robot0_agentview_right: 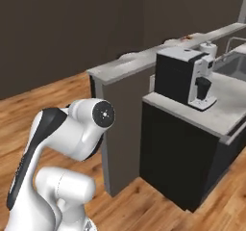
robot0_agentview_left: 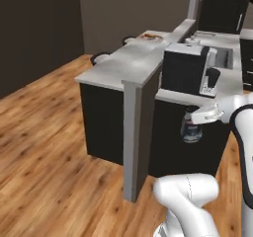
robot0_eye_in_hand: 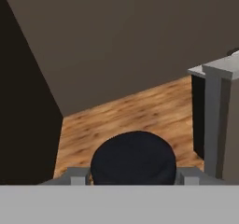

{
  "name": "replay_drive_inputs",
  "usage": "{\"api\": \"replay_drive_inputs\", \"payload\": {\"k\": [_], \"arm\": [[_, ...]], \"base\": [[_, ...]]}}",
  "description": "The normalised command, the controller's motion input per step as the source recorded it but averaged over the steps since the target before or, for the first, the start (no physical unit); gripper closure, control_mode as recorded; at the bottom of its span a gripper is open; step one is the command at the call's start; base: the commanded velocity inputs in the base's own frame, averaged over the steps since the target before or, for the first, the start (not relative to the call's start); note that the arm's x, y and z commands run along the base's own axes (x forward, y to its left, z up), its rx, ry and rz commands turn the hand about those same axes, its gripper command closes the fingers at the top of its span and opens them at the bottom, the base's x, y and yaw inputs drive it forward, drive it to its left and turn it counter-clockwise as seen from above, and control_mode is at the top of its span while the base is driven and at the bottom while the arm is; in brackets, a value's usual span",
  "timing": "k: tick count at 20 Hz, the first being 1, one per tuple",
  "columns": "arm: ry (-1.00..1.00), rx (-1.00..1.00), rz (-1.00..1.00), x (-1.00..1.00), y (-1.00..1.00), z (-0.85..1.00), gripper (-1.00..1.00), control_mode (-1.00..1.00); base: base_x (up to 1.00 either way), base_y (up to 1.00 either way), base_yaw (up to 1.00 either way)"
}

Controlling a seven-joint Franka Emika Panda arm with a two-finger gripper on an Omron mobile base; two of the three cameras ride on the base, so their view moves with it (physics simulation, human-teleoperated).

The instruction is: Move the hot dog bun to the plate on the dining table and place the condiment next to that plate. Then navigate to the fridge and take the sausage and place it on the plate as well.

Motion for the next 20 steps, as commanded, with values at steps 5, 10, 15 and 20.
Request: {"api": "replay_drive_inputs", "payload": {"k": [5, 10, 15, 20], "arm": [[0.0, 0.0, 0.0, 0.0, 0.0, 0.0, 1.0, 1.0], [0.0, 0.0, 0.0, 0.0, 0.0, 0.0, 1.0, 1.0], [0.0, 0.0, 0.0, 0.0, 0.0, 0.0, 1.0, 1.0], [0.0, 0.0, 0.0, 0.0, 0.0, 0.0, 1.0, 1.0]], "base": [[0.23, 1.0, -0.29], [0.19, 1.0, -0.31], [0.21, 1.0, -0.31], [0.31, 1.0, -0.31]]}}
